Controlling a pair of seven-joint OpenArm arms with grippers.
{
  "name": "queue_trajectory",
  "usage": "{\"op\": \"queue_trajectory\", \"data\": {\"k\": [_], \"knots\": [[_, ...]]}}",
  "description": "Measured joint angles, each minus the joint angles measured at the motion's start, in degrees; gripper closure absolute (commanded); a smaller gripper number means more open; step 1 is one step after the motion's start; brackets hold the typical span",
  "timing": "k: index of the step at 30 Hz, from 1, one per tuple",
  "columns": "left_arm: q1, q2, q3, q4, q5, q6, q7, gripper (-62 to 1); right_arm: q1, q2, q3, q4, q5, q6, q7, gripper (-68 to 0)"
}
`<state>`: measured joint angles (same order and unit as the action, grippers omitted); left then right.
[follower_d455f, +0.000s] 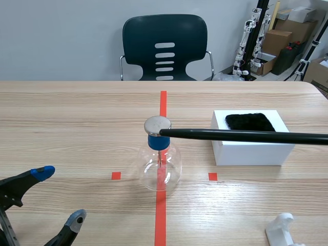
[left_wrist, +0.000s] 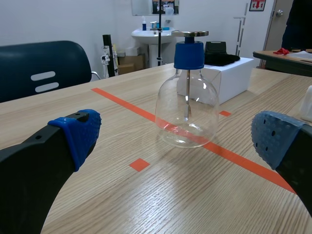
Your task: Do the electroscope experiment. move the rod toward and away from the electroscope
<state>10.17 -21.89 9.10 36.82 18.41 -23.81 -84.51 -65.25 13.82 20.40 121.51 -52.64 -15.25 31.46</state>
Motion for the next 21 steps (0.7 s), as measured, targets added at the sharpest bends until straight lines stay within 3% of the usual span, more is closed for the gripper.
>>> {"op": "queue_trajectory", "data": {"k": [16, 21], "knots": [[0.0, 0.0, 0.0, 0.0, 0.0, 0.0, 0.0, -62.3, 0.0, 0.0, 0.0, 0.0, 0.0, 0.0, 0.0, -1.1], [0.0, 0.0, 0.0, 0.0, 0.0, 0.0, 0.0, -62.3, 0.0, 0.0, 0.0, 0.0, 0.1, -2.1, -1.0, -1.1]]}}
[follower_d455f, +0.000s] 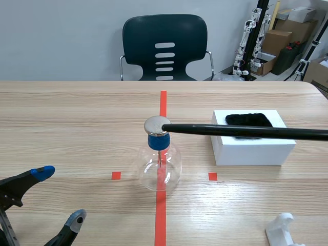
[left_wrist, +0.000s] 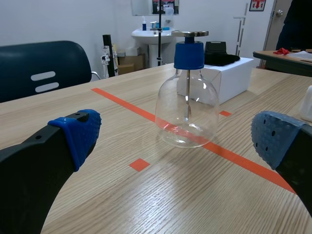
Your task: Do the electroscope experiment. move the rod toward and away from the electroscope
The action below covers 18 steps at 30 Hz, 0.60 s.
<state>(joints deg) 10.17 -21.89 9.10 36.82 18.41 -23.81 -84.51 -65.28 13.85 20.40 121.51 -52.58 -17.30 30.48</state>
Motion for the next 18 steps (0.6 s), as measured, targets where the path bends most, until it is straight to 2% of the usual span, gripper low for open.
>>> {"op": "queue_trajectory", "data": {"k": [4, 7, 12, 18], "knots": [[0.0, 0.0, 0.0, 0.0, 0.0, 0.0, 0.0, -62.3, -0.9, 1.5, 1.1, 0.0, 3.4, -0.8, -1.2, -1.1], [0.0, 0.0, 0.0, 0.0, 0.0, 0.0, 0.0, -62.3, -2.6, 3.7, 3.2, 0.0, 4.2, -0.9, -2.4, -1.1], [0.0, 0.0, 0.0, 0.0, 0.0, 0.0, 0.0, -62.3, -3.1, 6.5, 5.4, 0.0, 6.2, -3.6, -7.0, -1.1], [0.0, 0.0, 0.0, 0.0, 0.0, 0.0, 0.0, -62.3, 0.3, 11.8, 7.8, 1.5, 5.9, -3.3, -14.7, -1.1]]}}
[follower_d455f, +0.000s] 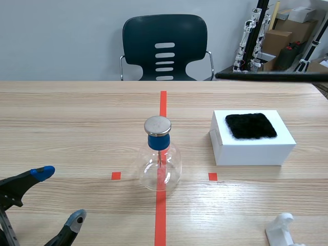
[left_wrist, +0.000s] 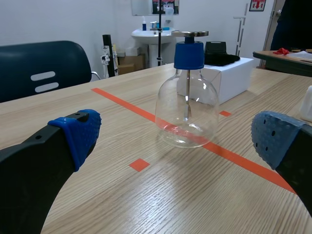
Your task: Do the electroscope experiment. move the rod toward and away from the electroscope
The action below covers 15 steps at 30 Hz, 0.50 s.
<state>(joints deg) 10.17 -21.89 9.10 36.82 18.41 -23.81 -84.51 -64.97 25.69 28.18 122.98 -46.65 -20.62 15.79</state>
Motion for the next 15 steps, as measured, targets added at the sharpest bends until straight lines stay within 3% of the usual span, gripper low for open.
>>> {"op": "queue_trajectory", "data": {"k": [3, 6, 9, 15], "knots": [[0.0, 0.0, 0.0, 0.0, 0.0, 0.0, 0.0, -62.3, 0.7, 4.1, 1.6, 2.9, -0.1, 0.0, -3.5, -1.1], [0.0, 0.0, 0.0, 0.0, 0.0, 0.0, 0.0, -62.3, 2.0, 7.7, 2.2, 5.9, -3.7, 0.3, -7.0, -1.1], [0.0, 0.0, 0.0, 0.0, 0.0, 0.0, 0.0, -62.3, 4.7, 11.6, 2.1, 7.8, -6.4, 5.2, -10.2, -1.1], [0.0, 0.0, 0.0, 0.0, 0.0, 0.0, 0.0, -62.3, 12.2, 20.6, -1.8, 7.9, -9.3, 12.3, -14.6, -1.1]]}}
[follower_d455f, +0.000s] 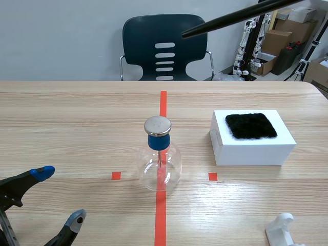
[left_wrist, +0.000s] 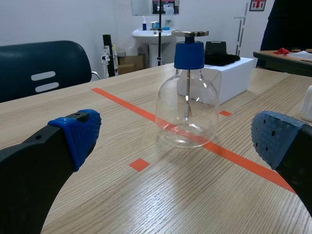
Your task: Do the electroscope experiment. move the rod toward and away from the electroscope
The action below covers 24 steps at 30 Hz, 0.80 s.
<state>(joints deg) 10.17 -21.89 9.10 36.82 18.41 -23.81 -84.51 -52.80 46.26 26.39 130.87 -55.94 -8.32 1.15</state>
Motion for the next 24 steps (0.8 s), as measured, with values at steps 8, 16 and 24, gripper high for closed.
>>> {"op": "queue_trajectory", "data": {"k": [8, 16, 24], "knots": [[0.0, 0.0, 0.0, 0.0, 0.0, 0.0, 0.0, -62.3, 8.9, 2.1, -12.0, -0.3, -7.3, 6.7, -0.9, -1.1], [0.0, 0.0, 0.0, 0.0, 0.0, 0.0, 0.0, -62.3, 19.0, 2.0, -23.4, -2.9, -12.1, 12.3, -3.7, -1.1], [0.0, 0.0, 0.0, 0.0, 0.0, 0.0, 0.0, -62.3, 26.3, 2.0, -31.1, -8.5, -16.1, 15.2, -4.2, -1.1]]}}
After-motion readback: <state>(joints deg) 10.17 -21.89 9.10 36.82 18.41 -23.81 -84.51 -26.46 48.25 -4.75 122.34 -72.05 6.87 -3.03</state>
